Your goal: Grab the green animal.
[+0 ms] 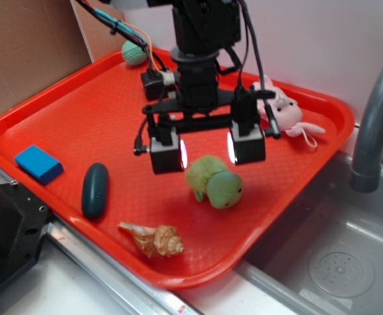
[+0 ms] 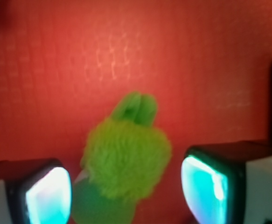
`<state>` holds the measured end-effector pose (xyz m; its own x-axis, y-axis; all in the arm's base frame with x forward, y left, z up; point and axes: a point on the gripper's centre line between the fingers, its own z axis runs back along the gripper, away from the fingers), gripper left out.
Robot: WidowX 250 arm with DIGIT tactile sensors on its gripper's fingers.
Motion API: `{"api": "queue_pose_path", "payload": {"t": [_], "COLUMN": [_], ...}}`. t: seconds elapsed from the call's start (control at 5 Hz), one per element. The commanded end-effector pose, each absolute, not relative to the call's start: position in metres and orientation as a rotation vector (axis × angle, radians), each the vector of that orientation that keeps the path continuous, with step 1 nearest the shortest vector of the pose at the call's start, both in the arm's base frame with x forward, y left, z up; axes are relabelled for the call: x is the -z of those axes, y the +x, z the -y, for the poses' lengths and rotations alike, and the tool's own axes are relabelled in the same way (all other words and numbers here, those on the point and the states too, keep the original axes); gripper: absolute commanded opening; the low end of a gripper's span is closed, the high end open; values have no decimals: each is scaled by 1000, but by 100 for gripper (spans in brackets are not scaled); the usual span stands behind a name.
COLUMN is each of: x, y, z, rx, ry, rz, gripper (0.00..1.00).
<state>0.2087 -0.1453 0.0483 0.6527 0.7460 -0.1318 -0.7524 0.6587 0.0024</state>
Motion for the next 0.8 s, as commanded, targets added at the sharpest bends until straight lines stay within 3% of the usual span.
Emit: {"api": "queue_pose_path", "payload": {"t": [0.0, 0.2, 0.4, 0.6], "x": [-19, -37, -68, -119], "y": [204, 202, 210, 207], "z": [154, 150, 136, 95], "rx": [-913, -945, -697, -449], "ry": [-141, -75, -38, -19], "rz": [-228, -167, -132, -66], "gripper": [80, 0, 0, 0]}}
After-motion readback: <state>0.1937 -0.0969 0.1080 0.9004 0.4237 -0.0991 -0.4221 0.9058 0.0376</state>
